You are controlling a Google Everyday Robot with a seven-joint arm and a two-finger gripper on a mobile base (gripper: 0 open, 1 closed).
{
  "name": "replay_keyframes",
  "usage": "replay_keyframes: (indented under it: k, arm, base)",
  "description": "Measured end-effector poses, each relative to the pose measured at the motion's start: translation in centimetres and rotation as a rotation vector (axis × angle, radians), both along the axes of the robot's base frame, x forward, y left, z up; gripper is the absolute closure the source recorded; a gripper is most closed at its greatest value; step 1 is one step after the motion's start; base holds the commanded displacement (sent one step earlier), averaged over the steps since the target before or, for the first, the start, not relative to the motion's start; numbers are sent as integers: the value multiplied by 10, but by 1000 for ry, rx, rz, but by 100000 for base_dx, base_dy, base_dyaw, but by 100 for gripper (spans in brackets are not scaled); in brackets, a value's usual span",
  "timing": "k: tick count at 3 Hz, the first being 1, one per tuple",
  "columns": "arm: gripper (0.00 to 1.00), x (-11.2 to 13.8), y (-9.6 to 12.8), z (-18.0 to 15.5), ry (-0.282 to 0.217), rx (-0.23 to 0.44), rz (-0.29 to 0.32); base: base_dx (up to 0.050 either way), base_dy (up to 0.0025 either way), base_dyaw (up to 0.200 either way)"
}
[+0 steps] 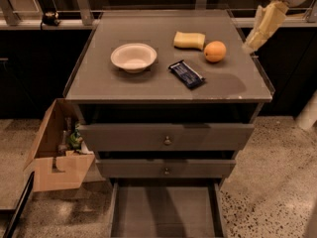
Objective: Place sponge into bottom drawer
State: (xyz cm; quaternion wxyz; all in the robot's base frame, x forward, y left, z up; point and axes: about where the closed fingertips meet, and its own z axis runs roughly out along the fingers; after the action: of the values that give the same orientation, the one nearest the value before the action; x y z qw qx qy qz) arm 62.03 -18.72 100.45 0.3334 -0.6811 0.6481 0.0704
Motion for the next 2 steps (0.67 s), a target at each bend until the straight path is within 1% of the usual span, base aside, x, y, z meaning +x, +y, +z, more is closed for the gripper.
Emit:
replay_keyframes:
  k: [1,2]
  arm:
    - [0,32,7,0,-23,-12,25]
    - [0,58,17,1,-52,-25,39]
  base:
    - [0,0,0]
    - [0,0,0]
